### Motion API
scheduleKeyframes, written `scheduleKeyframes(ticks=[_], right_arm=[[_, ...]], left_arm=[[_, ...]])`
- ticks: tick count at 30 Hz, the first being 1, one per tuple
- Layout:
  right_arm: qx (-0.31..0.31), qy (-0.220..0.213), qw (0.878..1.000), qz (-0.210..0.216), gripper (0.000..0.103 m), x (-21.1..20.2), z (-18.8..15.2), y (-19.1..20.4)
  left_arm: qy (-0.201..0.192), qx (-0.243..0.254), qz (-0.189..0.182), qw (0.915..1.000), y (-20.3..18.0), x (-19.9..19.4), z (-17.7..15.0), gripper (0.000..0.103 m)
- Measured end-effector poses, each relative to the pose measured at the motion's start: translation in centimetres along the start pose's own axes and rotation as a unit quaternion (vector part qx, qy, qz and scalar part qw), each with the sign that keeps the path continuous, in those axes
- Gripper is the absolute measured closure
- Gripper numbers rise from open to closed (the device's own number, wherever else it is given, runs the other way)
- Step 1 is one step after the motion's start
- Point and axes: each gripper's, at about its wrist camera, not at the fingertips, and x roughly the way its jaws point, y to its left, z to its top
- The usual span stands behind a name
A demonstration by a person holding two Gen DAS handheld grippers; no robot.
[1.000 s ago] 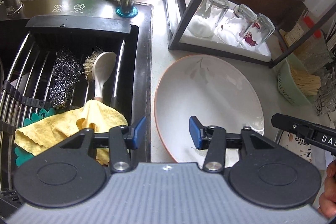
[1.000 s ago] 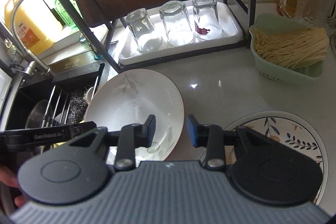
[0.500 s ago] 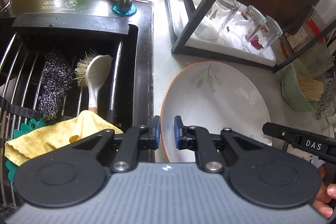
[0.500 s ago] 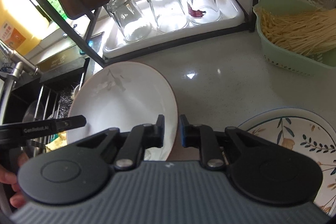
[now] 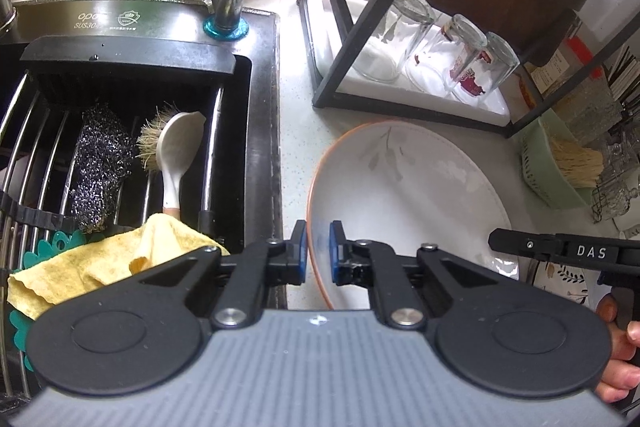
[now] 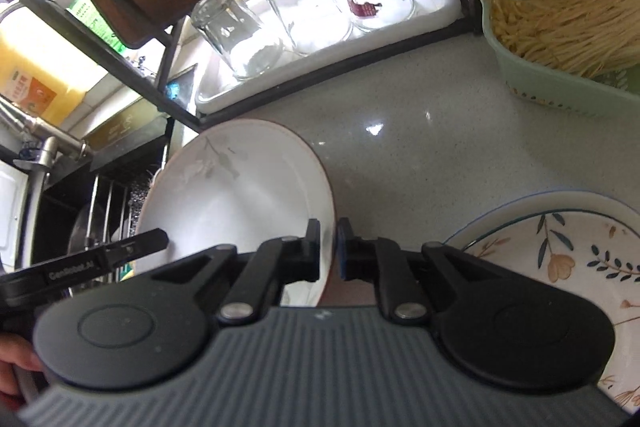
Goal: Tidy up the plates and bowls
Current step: 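Carry the leaf-pattern deep plate onto the bird-patterned plate stack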
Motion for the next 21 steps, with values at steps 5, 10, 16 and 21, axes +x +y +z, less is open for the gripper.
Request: scheduleKeyframes(ticks=[5, 10, 16, 21], right_arm=[[0.001, -0.013, 1.000, 0.009, 0.091, -2.2, -0.4, -0.3], [-0.010, -0.032, 0.999, 0.009, 0.091, -5.5, -1.3, -0.4], [-0.013, -0.063, 0.998, 0.001, 0.092, -10.2, -2.7, -1.6], [-0.008, -0.080, 0.997, -0.009, 0.092, -12.5, -3.6, -4.0]], left_arm=[[-0.003, -0.016, -0.011, 0.9998, -0.8, -1.8, -0.5, 0.091], [-0.026, -0.011, -0.018, 0.9994, -2.8, -4.2, -0.8, 0.091], [-0.037, -0.001, -0.037, 0.9986, -6.4, -5.9, -1.0, 0.091], [-0.023, 0.024, -0.042, 0.9986, -9.7, -4.9, -2.3, 0.091]])
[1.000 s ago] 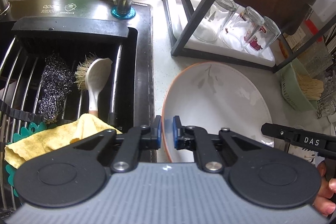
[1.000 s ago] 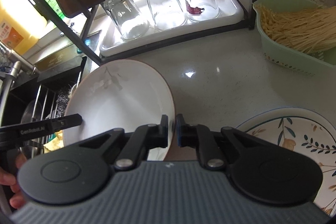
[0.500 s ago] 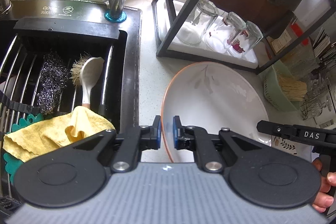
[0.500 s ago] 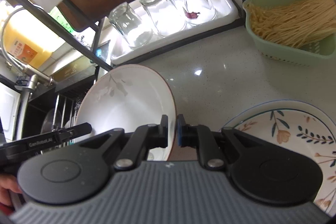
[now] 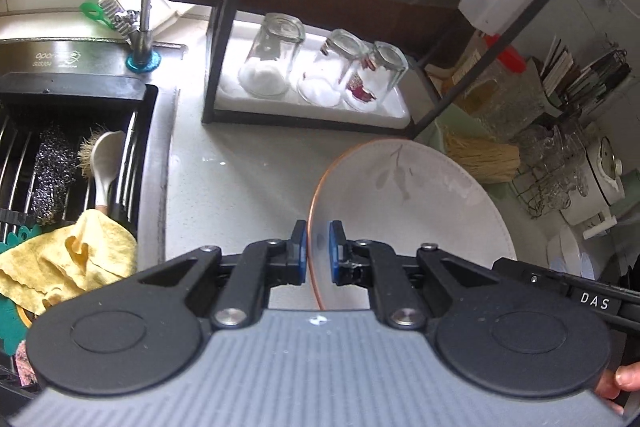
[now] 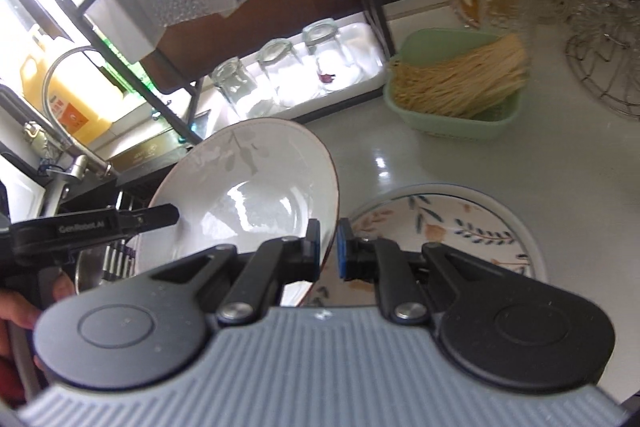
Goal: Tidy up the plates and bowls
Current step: 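Carry the leaf-pattern deep plate onto the bird-patterned plate stack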
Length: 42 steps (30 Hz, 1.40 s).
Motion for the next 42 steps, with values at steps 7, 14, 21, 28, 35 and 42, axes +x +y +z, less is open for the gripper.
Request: scheduleKeyframes(ticks=[7, 14, 21, 28, 35, 42], right_arm=[[0.023, 0.016, 1.000, -0.010, 0.091, -0.4, -1.6, -4.2], [0.026, 0.037, 0.999, -0.003, 0.091, 0.6, -3.6, -7.0], [0.041, 0.036, 0.999, 0.006, 0.091, 1.1, -3.7, -9.1], [0.024, 0.039, 0.999, 0.009, 0.090, 1.1, -3.8, -10.2], [0.020, 0.041, 0.999, 0.014, 0.090, 1.2, -3.9, -10.4], [-0.024, 0.037, 0.999, 0.007, 0.087, 1.3, -3.9, -9.8]], left_arm=[[0.043, 0.028, 0.008, 0.9987, -3.2, 2.6, -2.6, 0.091], [0.059, 0.057, 0.023, 0.9964, -5.5, 3.9, -3.3, 0.091], [0.065, 0.092, 0.046, 0.9926, -8.3, 4.4, -3.1, 0.091], [0.082, 0.114, 0.068, 0.9878, -9.9, 4.9, -3.9, 0.091], [0.078, 0.105, 0.079, 0.9883, -10.2, 5.1, -3.9, 0.091], [0.086, 0.126, 0.096, 0.9836, -11.0, 5.3, -4.1, 0.091]])
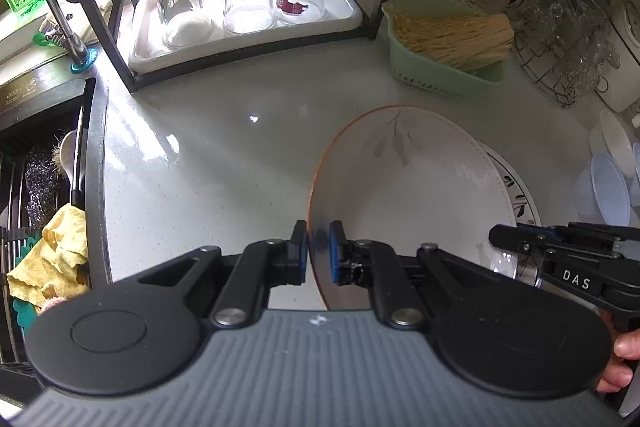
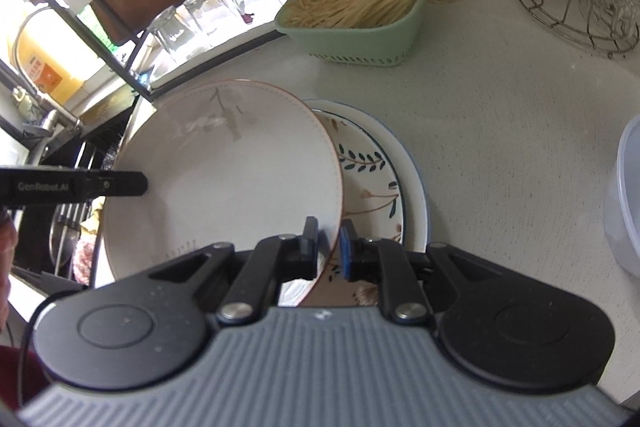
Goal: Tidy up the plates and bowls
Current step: 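Carry the leaf-pattern deep plate onto the bird-patterned plate stack, then open both grippers and lift off the stacked plates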
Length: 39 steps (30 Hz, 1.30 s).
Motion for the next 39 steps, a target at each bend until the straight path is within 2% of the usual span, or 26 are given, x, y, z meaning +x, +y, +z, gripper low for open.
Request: scheduleKeyframes(ticks=[6, 12, 20, 22, 26, 30, 39], right_arm=[[-0.021, -0.013, 0.999, -0.033, 0.087, -0.3, 0.3, 0.2], [-0.074, -0.018, 0.995, -0.066, 0.086, -0.7, 0.2, 0.9], [-0.075, -0.044, 0.994, -0.073, 0.086, -2.0, 0.0, 0.3], [-0.073, -0.051, 0.993, -0.080, 0.086, -2.4, 0.1, 0.1], [-0.062, -0.050, 0.995, -0.065, 0.087, -2.8, -0.1, -0.5], [-0.060, -0.061, 0.994, -0.062, 0.087, -3.7, -0.3, -0.8], [-0.065, -0.105, 0.992, -0.040, 0.087, -8.2, 0.2, -1.2]], left_arm=[[0.022, -0.003, -0.003, 0.9998, -0.6, 0.7, -0.7, 0.089], [0.033, -0.009, -0.005, 0.9994, -1.1, 1.2, -1.7, 0.087], [0.039, -0.011, -0.009, 0.9991, -1.7, 1.3, -2.4, 0.087], [0.043, -0.029, -0.011, 0.9986, -1.6, 0.9, -2.5, 0.087], [0.048, -0.059, -0.018, 0.9970, -1.5, 0.6, -3.0, 0.087], [0.026, -0.076, -0.014, 0.9966, -1.8, -0.4, -3.7, 0.087], [-0.076, -0.105, -0.013, 0.9915, -4.4, -6.0, -3.9, 0.087]])
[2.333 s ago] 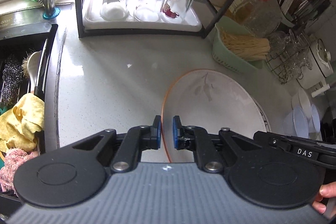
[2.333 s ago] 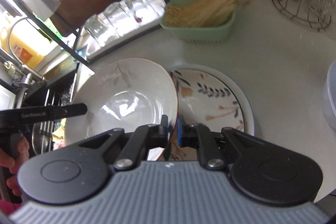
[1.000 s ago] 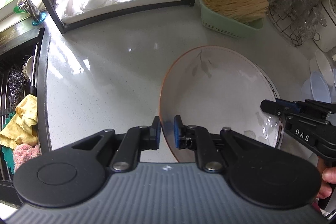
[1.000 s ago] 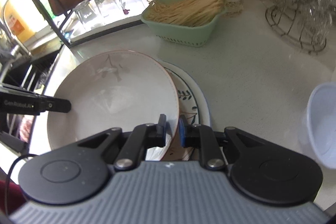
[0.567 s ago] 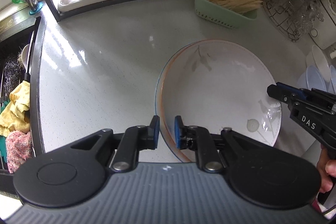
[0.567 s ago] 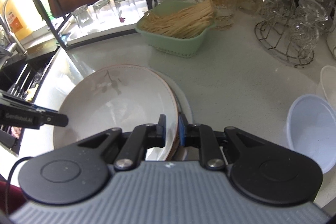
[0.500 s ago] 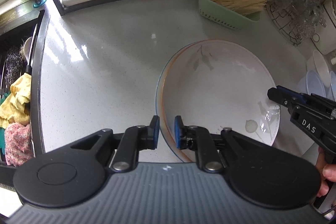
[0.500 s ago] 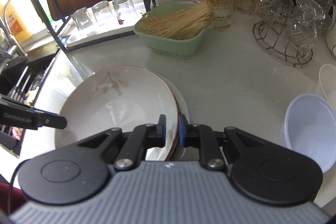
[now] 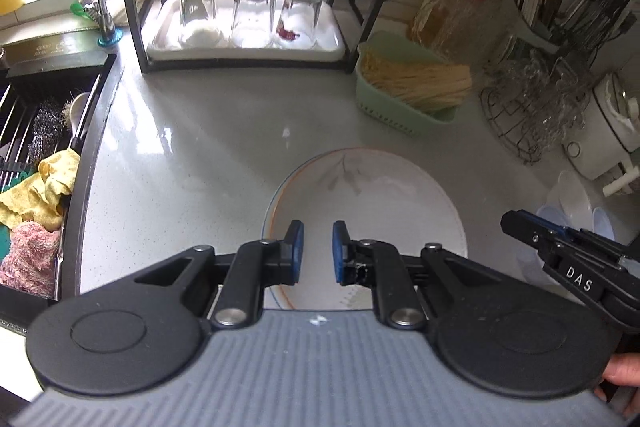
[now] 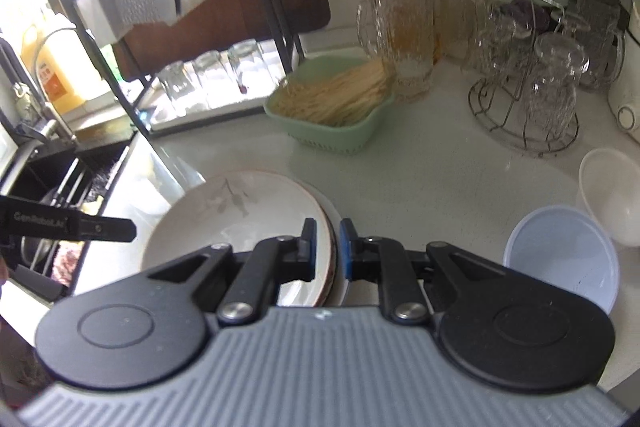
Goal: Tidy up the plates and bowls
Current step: 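Open both grippers and lift off the stacked plates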
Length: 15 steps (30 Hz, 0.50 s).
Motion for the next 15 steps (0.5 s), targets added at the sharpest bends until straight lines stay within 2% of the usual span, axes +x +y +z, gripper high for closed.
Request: scheduleKeyframes(ticks=[7, 15], right_arm=[[0.004, -0.035, 0.999, 0.015, 0.087, -3.8, 0.8, -0.1], [0.014, -0.063, 0.998, 0.020, 0.087, -7.5, 0.1, 1.2]], left_arm=[[-0.057, 0.004, -0.012, 0.9983, -2.9, -4.3, -0.7, 0.087], [-0.084, 0.038, -0.025, 0.9954, -3.9, -7.4, -1.8, 0.087]])
